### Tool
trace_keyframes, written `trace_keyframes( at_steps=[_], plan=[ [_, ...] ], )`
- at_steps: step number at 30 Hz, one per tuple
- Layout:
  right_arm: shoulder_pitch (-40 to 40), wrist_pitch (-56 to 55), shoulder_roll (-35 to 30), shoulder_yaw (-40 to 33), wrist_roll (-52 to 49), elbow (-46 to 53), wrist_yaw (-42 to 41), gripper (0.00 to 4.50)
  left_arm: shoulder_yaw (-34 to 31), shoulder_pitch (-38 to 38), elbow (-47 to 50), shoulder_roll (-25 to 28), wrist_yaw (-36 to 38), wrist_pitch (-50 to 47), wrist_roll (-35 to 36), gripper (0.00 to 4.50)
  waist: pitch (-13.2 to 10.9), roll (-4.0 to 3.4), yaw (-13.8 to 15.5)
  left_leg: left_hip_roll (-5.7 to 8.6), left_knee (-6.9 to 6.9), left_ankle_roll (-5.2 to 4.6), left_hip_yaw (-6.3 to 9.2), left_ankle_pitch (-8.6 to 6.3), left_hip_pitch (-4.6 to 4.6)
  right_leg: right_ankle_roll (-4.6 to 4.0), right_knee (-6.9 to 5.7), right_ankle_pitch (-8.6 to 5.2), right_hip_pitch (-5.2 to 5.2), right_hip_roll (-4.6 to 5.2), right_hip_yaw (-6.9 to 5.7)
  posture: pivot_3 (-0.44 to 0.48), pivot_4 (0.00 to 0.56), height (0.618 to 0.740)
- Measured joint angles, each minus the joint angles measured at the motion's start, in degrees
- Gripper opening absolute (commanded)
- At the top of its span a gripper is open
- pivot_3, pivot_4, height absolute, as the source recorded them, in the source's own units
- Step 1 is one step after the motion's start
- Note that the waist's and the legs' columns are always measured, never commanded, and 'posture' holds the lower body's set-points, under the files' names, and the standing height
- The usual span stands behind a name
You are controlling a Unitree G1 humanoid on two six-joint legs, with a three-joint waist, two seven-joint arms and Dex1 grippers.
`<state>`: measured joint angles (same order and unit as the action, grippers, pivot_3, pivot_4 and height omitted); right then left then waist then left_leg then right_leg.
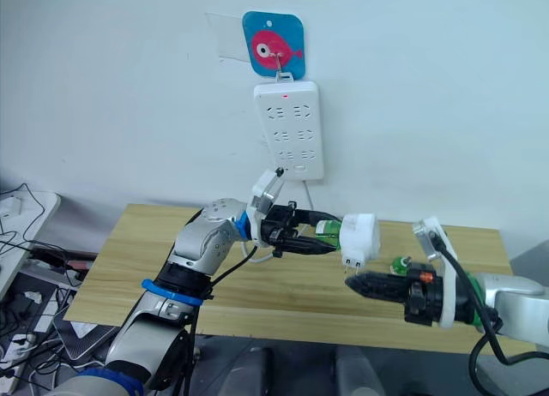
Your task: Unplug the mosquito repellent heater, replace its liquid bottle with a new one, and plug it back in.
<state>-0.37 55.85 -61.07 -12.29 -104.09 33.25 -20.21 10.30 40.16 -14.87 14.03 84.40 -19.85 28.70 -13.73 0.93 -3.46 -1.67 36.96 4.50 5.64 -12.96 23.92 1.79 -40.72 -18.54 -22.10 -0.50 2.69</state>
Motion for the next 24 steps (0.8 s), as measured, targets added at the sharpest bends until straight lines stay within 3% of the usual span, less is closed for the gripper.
trace_keyframes(
  at_steps=[7,24],
  plan=[
    [-7.6,-0.6,2.7,2.2,-6.8,-1.6,3.4,0.02,-1.1,-0.2,1.1,0.9,0.0,-0.1,0.7,2.26,0.0,0.0,0.1,0.01,0.0,0.0,0.0,0.0,0.03,-0.14,0.02,0.08,0.0,0.01,0.0,-0.089,0.178,0.74],
    [-13.2,-1.0,12.5,2.9,-8.1,-2.9,14.9,0.02,-1.1,-2.4,1.2,1.9,-0.1,0.2,0.1,2.26,0.0,-0.02,0.0,0.0,0.0,0.0,0.0,0.0,0.03,-0.16,-0.02,0.09,-0.02,0.02,0.0,-0.09,0.18,0.74]
  ],
)
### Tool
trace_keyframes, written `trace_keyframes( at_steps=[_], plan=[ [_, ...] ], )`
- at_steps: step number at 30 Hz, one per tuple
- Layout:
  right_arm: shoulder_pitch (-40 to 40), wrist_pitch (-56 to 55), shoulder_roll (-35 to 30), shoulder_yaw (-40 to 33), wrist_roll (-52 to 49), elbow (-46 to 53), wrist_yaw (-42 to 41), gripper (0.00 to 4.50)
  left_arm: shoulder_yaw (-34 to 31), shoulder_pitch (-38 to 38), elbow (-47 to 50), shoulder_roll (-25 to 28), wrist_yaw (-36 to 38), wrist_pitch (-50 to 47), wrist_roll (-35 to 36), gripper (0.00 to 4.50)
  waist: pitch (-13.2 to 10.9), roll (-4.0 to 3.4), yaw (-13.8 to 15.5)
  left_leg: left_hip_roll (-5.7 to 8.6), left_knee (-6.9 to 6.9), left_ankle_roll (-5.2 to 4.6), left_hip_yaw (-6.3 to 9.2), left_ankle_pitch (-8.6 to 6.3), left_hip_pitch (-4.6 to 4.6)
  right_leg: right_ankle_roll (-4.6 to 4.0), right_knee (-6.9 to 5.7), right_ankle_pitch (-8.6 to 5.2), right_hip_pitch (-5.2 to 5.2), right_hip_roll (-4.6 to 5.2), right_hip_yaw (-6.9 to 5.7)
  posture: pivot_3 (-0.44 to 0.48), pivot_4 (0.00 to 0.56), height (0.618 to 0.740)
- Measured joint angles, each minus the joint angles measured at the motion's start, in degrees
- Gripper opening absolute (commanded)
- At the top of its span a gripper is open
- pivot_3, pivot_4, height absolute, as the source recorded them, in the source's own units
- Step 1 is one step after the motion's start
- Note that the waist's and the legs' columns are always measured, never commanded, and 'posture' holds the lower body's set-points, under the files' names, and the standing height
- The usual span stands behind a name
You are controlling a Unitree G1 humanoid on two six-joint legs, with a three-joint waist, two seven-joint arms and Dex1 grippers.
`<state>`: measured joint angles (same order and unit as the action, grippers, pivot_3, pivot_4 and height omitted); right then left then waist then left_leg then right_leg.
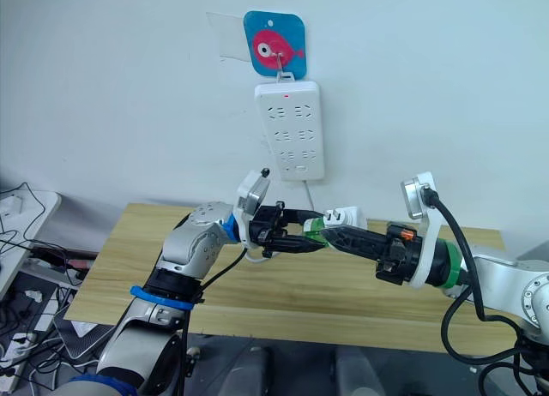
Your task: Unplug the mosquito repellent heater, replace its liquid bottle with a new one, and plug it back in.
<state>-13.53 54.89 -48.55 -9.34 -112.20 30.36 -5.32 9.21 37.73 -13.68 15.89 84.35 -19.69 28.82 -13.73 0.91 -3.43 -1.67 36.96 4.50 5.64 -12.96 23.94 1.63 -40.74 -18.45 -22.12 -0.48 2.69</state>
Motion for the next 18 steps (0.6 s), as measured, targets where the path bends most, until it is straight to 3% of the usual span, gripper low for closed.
trace_keyframes(
  at_steps=[8,11,13,17,18],
  plan=[
    [-0.9,0.0,0.7,0.1,-1.1,0.4,3.7,0.02,0.0,-0.3,0.0,0.2,0.0,-0.1,-0.4,2.26,0.0,0.0,0.0,0.0,0.0,0.0,0.01,0.0,-0.01,0.0,-0.01,0.0,0.0,0.0,0.0,-0.091,0.19,0.74],
    [0.1,1.0,-4.1,-0.9,-0.8,1.3,0.4,0.02,2.1,-0.6,0.1,0.4,0.4,-0.3,-1.3,2.26,0.0,-0.03,0.0,0.03,-0.01,-0.01,-0.03,0.0,0.01,0.0,0.01,0.0,-0.01,0.02,0.03,-0.092,0.196,0.74],
    [4.0,4.1,-10.3,-4.1,2.2,3.6,-4.1,0.56,3.4,-1.2,-0.6,0.4,1.4,-0.2,-2.1,2.26,0.0,-0.02,0.4,0.02,-0.03,-0.01,0.06,-0.01,0.07,0.0,0.11,0.0,-0.01,0.02,-0.09,-0.092,0.2,0.74],
    [10.8,5.4,-12.4,-9.5,14.2,5.9,-15.1,1.99,3.2,-1.0,-2.8,1.9,1.5,-0.3,-2.3,2.26,0.0,0.01,0.1,0.0,-0.02,-0.01,0.04,-0.01,0.02,0.01,0.06,-0.01,-0.01,0.0,-0.05,-0.097,0.206,0.74],
    [11.8,5.3,-12.9,-10.5,16.3,6.1,-17.2,2.17,3.0,-1.0,-3.0,2.0,1.6,-0.5,-2.3,2.26,0.0,0.01,0.0,0.0,-0.01,-0.01,0.01,-0.01,-0.01,0.02,0.03,-0.01,-0.01,-0.01,-0.02,-0.1,0.208,0.74]
  ],
)
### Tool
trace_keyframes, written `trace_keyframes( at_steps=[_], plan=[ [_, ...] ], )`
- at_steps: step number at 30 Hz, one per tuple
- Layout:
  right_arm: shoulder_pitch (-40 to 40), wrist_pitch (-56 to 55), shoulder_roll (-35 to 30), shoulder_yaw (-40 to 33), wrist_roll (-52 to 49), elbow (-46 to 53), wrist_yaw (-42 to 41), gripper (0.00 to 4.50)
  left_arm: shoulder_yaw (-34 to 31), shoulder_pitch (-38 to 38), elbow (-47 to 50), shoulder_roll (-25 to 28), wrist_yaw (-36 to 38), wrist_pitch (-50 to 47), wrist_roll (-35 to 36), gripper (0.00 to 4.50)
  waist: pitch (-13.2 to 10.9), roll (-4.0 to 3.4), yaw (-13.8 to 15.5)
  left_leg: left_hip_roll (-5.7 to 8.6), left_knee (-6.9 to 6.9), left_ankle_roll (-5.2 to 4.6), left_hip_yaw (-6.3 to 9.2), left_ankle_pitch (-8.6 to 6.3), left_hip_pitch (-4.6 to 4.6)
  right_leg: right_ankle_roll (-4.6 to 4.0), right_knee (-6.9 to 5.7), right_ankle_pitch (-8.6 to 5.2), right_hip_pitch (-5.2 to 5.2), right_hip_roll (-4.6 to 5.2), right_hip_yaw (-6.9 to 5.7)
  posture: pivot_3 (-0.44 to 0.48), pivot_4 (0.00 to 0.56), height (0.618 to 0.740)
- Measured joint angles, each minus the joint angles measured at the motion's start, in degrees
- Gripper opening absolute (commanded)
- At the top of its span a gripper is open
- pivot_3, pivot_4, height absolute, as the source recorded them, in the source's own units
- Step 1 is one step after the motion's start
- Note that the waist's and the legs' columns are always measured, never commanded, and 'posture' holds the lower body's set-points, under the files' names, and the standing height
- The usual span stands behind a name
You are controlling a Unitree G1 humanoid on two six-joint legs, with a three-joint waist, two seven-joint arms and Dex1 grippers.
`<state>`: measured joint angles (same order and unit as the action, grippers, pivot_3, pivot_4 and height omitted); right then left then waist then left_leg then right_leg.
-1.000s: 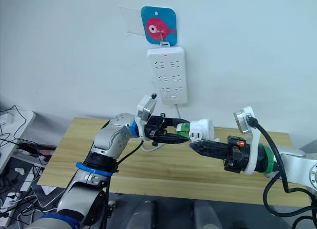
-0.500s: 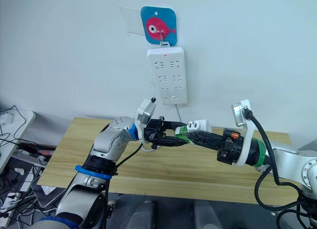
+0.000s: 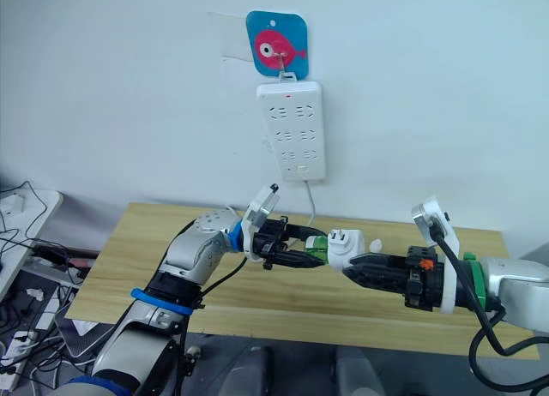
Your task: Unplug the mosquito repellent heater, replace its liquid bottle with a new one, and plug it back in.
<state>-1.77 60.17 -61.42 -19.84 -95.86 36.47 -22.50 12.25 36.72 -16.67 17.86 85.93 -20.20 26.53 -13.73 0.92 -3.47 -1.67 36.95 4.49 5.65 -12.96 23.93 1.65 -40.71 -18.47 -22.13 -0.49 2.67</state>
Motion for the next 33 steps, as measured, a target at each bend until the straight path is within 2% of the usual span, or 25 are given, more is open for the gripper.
trace_keyframes(
  at_steps=[4,7,10,14,18,25,33],
  plan=[
    [5.9,-5.5,-1.2,-4.7,16.8,0.3,-12.2,3.42,-0.7,0.1,-1.1,1.4,1.7,-0.6,0.4,2.26,0.0,0.0,-0.1,-0.01,-0.01,0.0,-0.01,0.0,-0.05,0.19,0.0,-0.11,0.02,-0.01,0.0,-0.107,0.213,0.74],
    [7.8,-13.7,1.1,-4.1,28.8,0.1,-19.9,4.45,-1.7,0.0,-1.2,2.7,2.6,-1.0,0.9,2.26,0.0,0.0,-0.2,-0.03,-0.01,0.0,0.0,0.0,-0.06,0.23,-0.01,-0.13,0.02,-0.03,0.0,-0.104,0.216,0.74],
    [7.8,-21.2,4.9,0.5,38.0,-0.7,-24.8,4.48,-2.4,0.0,-1.2,2.8,3.5,-1.3,1.6,2.26,0.0,0.01,-0.2,0.01,0.0,0.0,-0.02,0.0,-0.05,0.2,0.0,-0.11,0.03,0.0,0.02,-0.098,0.221,0.74],
    [6.0,-26.7,8.9,6.7,45.4,-2.0,-27.9,4.48,-2.7,-0.1,-0.7,3.1,3.8,-1.9,2.1,2.26,-0.1,0.05,-0.3,0.0,0.01,0.0,-0.02,0.0,-0.06,0.17,-0.02,-0.1,0.03,0.0,0.02,-0.087,0.228,0.74],
    [1.0,-29.1,12.6,12.1,48.8,-3.0,-29.0,4.48,-2.7,-0.3,1.6,3.5,4.6,-3.3,2.7,2.26,-0.1,0.04,-0.3,0.0,0.01,0.01,0.0,0.0,-0.06,0.05,-0.05,-0.03,0.04,0.0,0.02,-0.082,0.232,0.74],
    [-2.2,-32.7,15.3,18.4,54.9,-4.2,-32.3,4.48,-2.6,-1.4,4.1,4.5,4.9,-4.8,2.7,2.26,-0.1,0.07,-0.2,0.0,0.0,0.01,0.02,0.0,-0.05,0.0,-0.03,0.0,0.03,0.01,0.0,-0.073,0.241,0.74],
    [-6.1,-35.3,17.7,23.0,59.9,-5.8,-33.9,4.48,-1.2,-2.6,6.8,5.3,5.9,-6.1,2.8,2.26,-0.2,0.09,-0.1,0.0,-0.01,0.0,0.02,0.0,-0.06,-0.01,-0.04,0.0,0.03,0.01,0.0,-0.065,0.244,0.74]
  ],
)
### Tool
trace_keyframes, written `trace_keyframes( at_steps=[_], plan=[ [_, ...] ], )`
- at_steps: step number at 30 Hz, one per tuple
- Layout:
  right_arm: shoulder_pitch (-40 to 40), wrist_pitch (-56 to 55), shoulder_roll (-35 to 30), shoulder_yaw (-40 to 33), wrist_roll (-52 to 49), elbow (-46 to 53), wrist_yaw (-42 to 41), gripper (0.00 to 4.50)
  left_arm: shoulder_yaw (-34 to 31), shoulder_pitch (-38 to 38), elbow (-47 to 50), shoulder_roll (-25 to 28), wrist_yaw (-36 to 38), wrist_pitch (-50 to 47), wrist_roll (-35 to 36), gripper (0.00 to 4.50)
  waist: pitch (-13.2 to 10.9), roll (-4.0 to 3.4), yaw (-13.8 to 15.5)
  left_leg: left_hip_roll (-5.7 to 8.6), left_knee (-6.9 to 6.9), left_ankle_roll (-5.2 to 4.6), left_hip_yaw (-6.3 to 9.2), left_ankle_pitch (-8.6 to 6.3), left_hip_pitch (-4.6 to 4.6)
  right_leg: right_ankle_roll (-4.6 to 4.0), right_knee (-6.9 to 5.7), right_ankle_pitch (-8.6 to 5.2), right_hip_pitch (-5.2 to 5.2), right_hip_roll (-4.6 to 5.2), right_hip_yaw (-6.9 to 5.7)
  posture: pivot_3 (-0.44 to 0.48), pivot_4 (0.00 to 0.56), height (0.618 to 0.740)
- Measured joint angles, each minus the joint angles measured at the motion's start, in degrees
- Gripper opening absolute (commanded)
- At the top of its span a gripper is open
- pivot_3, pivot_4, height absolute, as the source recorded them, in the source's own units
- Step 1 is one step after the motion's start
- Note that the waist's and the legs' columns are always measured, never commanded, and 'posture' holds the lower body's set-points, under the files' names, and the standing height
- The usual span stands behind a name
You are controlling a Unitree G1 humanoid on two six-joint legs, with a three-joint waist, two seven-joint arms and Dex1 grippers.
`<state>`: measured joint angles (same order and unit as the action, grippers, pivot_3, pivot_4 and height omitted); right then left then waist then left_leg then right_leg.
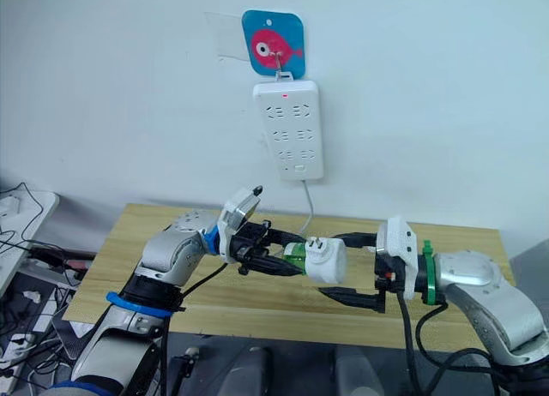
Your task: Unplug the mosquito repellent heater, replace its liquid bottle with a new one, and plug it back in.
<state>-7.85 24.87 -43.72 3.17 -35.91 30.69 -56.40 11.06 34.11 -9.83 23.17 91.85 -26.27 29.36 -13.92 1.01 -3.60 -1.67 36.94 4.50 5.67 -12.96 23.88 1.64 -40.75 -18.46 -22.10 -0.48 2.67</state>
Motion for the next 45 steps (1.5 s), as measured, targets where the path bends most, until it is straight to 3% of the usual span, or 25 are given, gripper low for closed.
trace_keyframes(
  at_steps=[4,7,10,16,23,26,34,39,45],
  plan=[
    [-0.1,-0.8,0.1,0.3,1.2,-1.1,-0.8,4.48,0.0,-0.1,0.2,0.7,0.0,0.0,0.1,2.26,0.0,0.02,0.1,0.0,0.0,0.0,0.0,0.0,0.0,0.0,0.0,0.0,0.0,0.01,0.0,-0.065,0.244,0.74],
    [-0.1,-0.8,0.5,0.3,1.4,-1.1,-1.0,3.9,0.0,0.0,0.2,0.7,0.0,0.0,0.1,2.26,0.0,0.02,0.1,0.0,0.0,0.0,0.01,0.0,0.0,0.0,0.0,0.0,0.0,0.01,0.0,-0.065,0.244,0.74],
    [-0.1,-0.8,1.0,0.4,1.4,-1.1,-1.3,2.96,-0.2,0.0,0.0,0.8,-0.3,0.0,0.1,2.26,0.0,0.02,0.1,0.0,0.0,0.0,0.0,0.0,0.0,0.0,0.0,0.0,0.0,0.01,0.0,-0.065,0.244,0.74],
    [-0.1,-0.8,1.2,0.4,1.5,-1.2,-1.2,2.94,-0.3,-0.1,0.0,0.8,-0.5,-0.5,0.1,2.26,-0.1,0.02,0.2,0.0,0.0,0.0,0.01,0.0,0.0,0.0,0.0,0.0,0.0,0.01,-0.01,-0.063,0.235,0.74],
    [0.0,-0.8,1.4,0.4,1.5,-1.3,-1.1,2.94,-0.2,0.1,-0.7,0.5,-0.9,0.7,-0.2,4.38,-0.1,0.02,0.2,0.0,-0.01,0.0,0.01,0.0,0.0,0.0,0.0,0.0,0.0,0.01,-0.01,-0.051,0.233,0.74],
    [0.9,-0.6,1.2,0.0,1.4,-2.0,-1.1,2.94,-0.2,0.3,-1.8,1.2,-0.9,2.3,-0.6,4.5,-0.1,0.02,0.2,0.0,-0.01,0.0,0.01,0.0,0.0,0.0,0.01,0.0,0.0,0.01,-0.01,-0.049,0.232,0.74],
    [3.8,12.8,0.1,-5.4,-3.7,-5.3,5.4,2.94,-0.7,0.1,-4.2,2.0,-3.9,21.0,-8.1,4.5,-0.1,0.02,0.4,0.02,-0.02,0.0,-0.01,0.0,0.01,-0.02,0.02,0.01,0.0,0.07,0.01,-0.043,0.235,0.74],
    [1.5,27.8,3.5,-8.5,-12.4,-4.6,17.1,2.94,0.9,-0.1,-5.9,1.2,-9.1,38.4,-17.2,4.5,-0.1,0.03,0.3,0.01,-0.03,0.0,-0.01,0.0,0.0,-0.02,0.0,0.01,0.0,0.06,0.02,-0.04,0.241,0.74],
    [-3.5,41.8,10.5,-13.3,-25.4,-4.3,34.1,2.94,4.6,0.3,-11.6,-0.7,-22.2,54.4,-31.3,4.5,-0.1,0.04,0.4,0.06,-0.04,-0.01,-0.01,-0.01,0.09,-0.02,0.07,0.01,-0.02,0.09,0.02,-0.049,0.242,0.74]
  ],
)
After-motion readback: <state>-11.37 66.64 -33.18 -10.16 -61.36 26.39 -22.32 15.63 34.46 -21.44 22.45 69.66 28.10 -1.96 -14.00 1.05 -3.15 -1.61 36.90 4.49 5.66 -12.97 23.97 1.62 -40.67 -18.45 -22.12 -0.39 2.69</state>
